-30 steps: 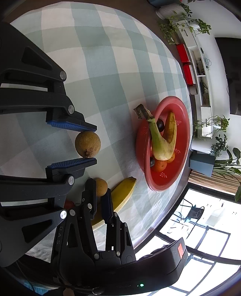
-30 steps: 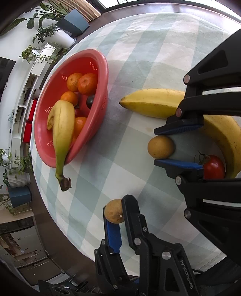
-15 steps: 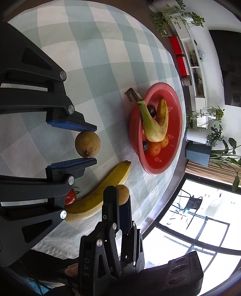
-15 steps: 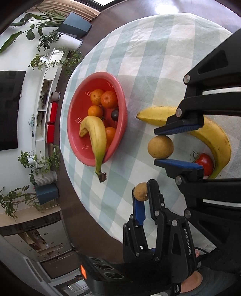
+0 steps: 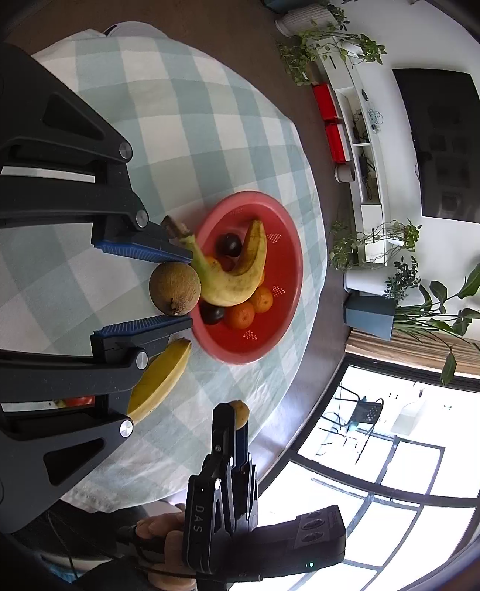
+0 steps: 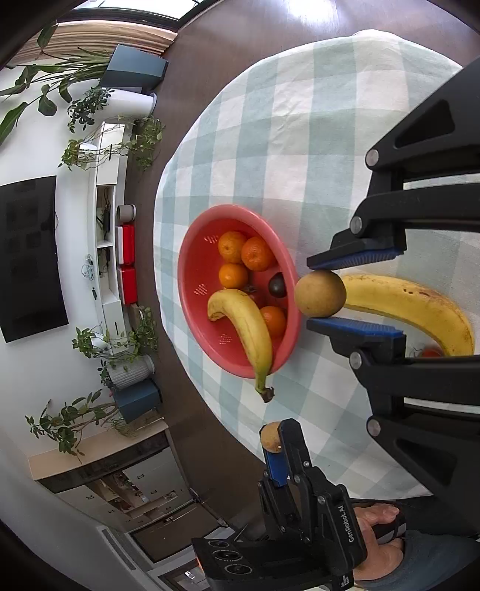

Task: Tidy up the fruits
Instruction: 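Carry both kiwis over the red bowl with both tools, then open both tools to drop the kiwis into the red bowl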

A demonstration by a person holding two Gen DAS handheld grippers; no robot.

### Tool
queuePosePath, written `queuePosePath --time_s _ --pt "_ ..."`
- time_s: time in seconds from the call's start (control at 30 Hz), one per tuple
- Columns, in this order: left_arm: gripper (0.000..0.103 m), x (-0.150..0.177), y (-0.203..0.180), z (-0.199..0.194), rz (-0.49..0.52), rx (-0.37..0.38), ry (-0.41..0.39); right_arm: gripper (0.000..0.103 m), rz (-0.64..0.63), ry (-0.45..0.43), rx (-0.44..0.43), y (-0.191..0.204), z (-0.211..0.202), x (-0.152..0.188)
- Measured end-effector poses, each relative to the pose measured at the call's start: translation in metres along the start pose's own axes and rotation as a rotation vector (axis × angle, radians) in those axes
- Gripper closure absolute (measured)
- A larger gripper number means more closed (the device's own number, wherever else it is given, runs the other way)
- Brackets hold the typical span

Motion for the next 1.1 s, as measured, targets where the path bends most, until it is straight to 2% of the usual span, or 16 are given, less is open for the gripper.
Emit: queuePosePath --time_s 0.2,0.37,0.7,1.1 --pt "0.077 -0.048 0.021 0.03 0.002 -0.046 0.029 0.075 0.01 -0.035 0.014 -0.017 0.009 -0.034" --pt "0.077 -0.064 0.027 0.063 0.024 -0.086 0.068 0.075 0.005 0.002 0.021 -0.029 0.035 -0.05" --pt "0.077 -0.062 0.024 0.112 0.046 -0.089 0.115 0.075 -0.012 0.08 0.041 -0.038 0.083 -0.052" --pt "0.076 -0.054 0.02 0.132 0.049 -0.087 0.129 0.075 -0.061 0.139 0.081 -0.035 0.108 -0.042"
Point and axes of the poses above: each gripper's, at about its wrist camera, not at the fingertips, and z roughly the way its jaws point, y to its left, x to its underside, the point moved 5 cm from there along z, roughly the way its jaws point, and after that the axes turned 9 degrees about -x, right-handed, at the moved point
